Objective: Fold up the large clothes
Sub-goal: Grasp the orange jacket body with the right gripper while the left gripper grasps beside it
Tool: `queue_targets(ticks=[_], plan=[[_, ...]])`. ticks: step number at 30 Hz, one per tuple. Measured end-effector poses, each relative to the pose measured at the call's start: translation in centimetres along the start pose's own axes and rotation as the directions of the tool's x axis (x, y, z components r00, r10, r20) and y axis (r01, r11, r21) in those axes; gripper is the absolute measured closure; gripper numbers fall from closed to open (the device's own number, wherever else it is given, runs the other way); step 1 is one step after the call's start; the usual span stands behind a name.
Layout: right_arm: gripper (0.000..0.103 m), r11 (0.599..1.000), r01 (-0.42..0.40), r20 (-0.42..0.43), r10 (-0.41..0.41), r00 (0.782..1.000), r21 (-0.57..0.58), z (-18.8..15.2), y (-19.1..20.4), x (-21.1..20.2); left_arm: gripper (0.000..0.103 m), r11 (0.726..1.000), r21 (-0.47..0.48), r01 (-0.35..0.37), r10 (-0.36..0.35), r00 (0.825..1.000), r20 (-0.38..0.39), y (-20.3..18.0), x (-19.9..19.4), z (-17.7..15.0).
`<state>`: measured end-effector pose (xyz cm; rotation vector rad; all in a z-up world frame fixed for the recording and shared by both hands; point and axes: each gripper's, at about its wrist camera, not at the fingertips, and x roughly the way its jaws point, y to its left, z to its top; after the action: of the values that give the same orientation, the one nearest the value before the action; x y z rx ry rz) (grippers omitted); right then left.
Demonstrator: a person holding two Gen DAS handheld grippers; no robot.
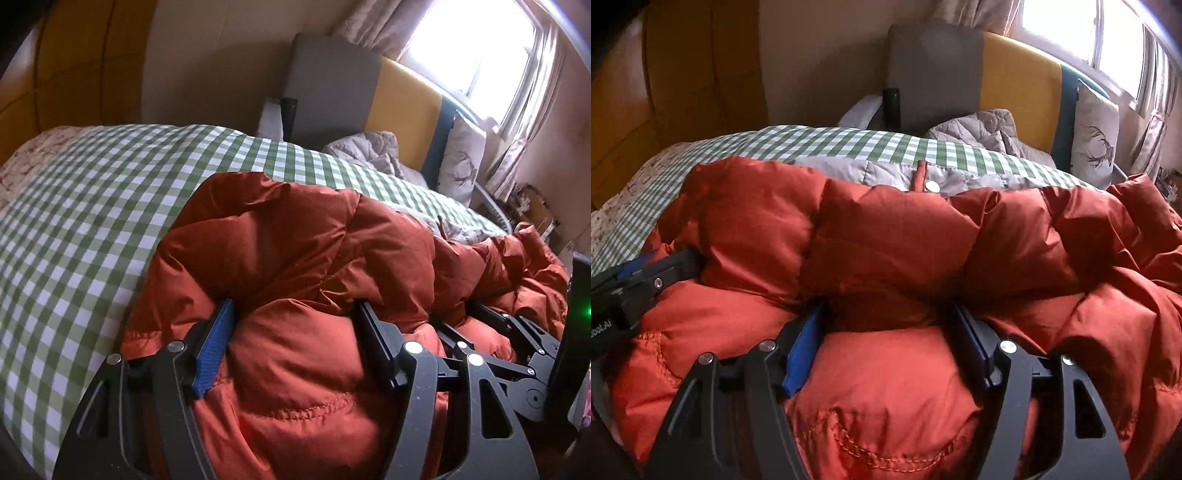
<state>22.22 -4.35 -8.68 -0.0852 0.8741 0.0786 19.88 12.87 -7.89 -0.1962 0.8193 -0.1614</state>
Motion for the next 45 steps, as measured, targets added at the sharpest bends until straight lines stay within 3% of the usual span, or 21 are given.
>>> queue_targets(ticks=[3, 6, 10, 14, 20, 26, 29, 32, 45], plan=[[0.036, 1.000, -0.005, -0.001, 0.005, 1.000, 0.005, 0.0, 0.0, -0.1, 0.037, 0.999, 0.010, -0.052, 0.052, 0.999, 0.015, -1.2, -1.5, 0.2], [0.033, 0.999, -0.031, -0.006, 0.031, 1.000, 0.037, 0.2, -0.5, -1.0, 0.033, 0.998, 0.033, -0.050, 0.048, 0.997, 0.061, -3.0, -3.9, -0.2], [0.021, 0.992, -0.098, 0.028, 0.096, 0.995, 0.075, 0.0, -1.3, -4.3, 0.029, 0.997, 0.072, -0.031, 0.024, 0.995, 0.095, -4.6, -5.7, -0.4], [0.021, 0.987, -0.112, 0.078, 0.103, 0.992, 0.116, -0.6, -3.5, -7.8, 0.028, 0.995, 0.095, -0.008, -0.003, 0.994, 0.109, -6.1, -6.8, -0.8], [0.031, 0.985, -0.034, 0.100, 0.017, 0.995, 0.168, -2.4, -8.4, -11.7, 0.029, 0.991, 0.128, 0.028, -0.040, 0.995, 0.096, -8.3, -7.0, -1.5], [0.031, 0.969, 0.082, 0.108, -0.109, 0.988, 0.232, -4.0, -13.2, -14.2, 0.028, 0.984, 0.169, 0.058, -0.070, 0.996, 0.063, -10.7, -6.0, -2.4], [0.030, 0.956, 0.148, 0.094, -0.177, 0.980, 0.255, -4.7, -15.3, -14.5, 0.028, 0.978, 0.195, 0.067, -0.077, 0.996, 0.041, -11.7, -5.1, -2.8], [0.028, 0.946, 0.167, 0.061, -0.191, 0.980, 0.278, -5.2, -16.7, -13.8, 0.028, 0.974, 0.211, 0.078, -0.083, 0.997, 0.012, -12.6, -4.0, -3.3], [0.020, 0.940, 0.158, -0.039, -0.153, 0.987, 0.304, -6.8, -18.0, -9.8, 0.027, 0.965, 0.242, 0.097, -0.075, 0.992, -0.098, -13.5, 0.5, -4.2]])
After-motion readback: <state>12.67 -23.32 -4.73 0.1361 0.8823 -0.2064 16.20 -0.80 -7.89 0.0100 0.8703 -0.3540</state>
